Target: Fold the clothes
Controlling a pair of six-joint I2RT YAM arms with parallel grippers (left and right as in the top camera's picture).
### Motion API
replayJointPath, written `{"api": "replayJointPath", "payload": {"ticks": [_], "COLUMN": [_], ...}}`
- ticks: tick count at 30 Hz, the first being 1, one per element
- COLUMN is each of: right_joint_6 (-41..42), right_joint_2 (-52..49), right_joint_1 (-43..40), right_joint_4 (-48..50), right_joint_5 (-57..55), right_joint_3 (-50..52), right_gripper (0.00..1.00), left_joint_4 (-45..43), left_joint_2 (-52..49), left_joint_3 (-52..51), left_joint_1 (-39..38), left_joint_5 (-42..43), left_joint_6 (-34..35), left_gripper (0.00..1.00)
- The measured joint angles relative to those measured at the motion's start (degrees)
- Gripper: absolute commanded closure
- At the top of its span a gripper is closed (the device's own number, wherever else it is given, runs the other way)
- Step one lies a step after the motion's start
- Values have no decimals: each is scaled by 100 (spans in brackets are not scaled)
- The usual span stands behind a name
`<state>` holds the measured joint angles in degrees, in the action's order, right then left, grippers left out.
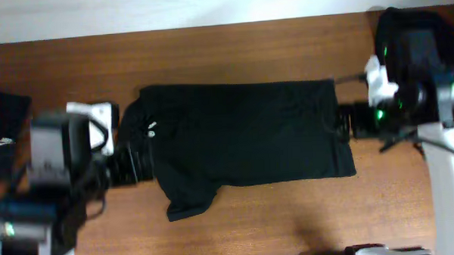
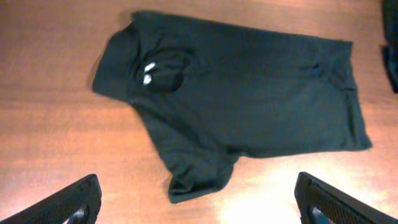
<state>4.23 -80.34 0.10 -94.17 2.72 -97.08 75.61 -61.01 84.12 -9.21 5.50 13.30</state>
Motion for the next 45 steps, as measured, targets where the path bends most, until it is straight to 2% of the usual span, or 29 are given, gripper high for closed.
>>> {"api": "replayJointPath", "payload": {"ticks": [5, 9, 12, 18, 23, 27, 28, 30, 32, 34, 45], "right_joint_6": [68, 140, 164, 286, 90, -345, -420, -481, -535, -592, -354], "right_joint_2": [579, 863, 905, 903, 903, 815, 752, 570, 286, -24, -1550], "right_joint_1": [0, 0, 0, -120, -973, -1650, -1764, -1919, -1969, -1974, -1974], "right_joint_4": [428, 483, 693, 970, 1196, 1316, 1405, 1661, 1965, 2199, 3620], "right_joint_5": [-59, -149, -328, -501, -345, 144, 236, 387, 581, 787, 1311], "right_joint_3": [1410, 1912, 2124, 2459, 2500, 2555, 2599, 2743, 2964, 3150, 3620], "right_gripper": [1, 1, 1, 1, 2, 22, 23, 21, 8, 1, 1], "left_joint_4": [-992, -1589, -1716, -1805, -2114, -2363, -2387, -2411, -2428, -2494, -2706], "left_joint_2": [247, -122, -424, -1102, -1244, -1244, -1244, -1244, -1244, -1244, -1244], "left_joint_3": [-1777, -2879, -3222, -3305, -3309, -3309, -3309, -3309, -3309, -3309, -3309], "left_joint_1": [0, 0, 0, -4, -4, -4, -4, -4, -4, -4, -4], "left_joint_5": [-79, 146, 400, 723, 868, 914, 914, 914, 914, 914, 667], "left_joint_6": [214, 304, 328, 354, 369, 369, 369, 369, 369, 369, 369], "left_gripper": [1, 1, 1, 1, 1, 1, 1, 1, 1, 1, 1]}}
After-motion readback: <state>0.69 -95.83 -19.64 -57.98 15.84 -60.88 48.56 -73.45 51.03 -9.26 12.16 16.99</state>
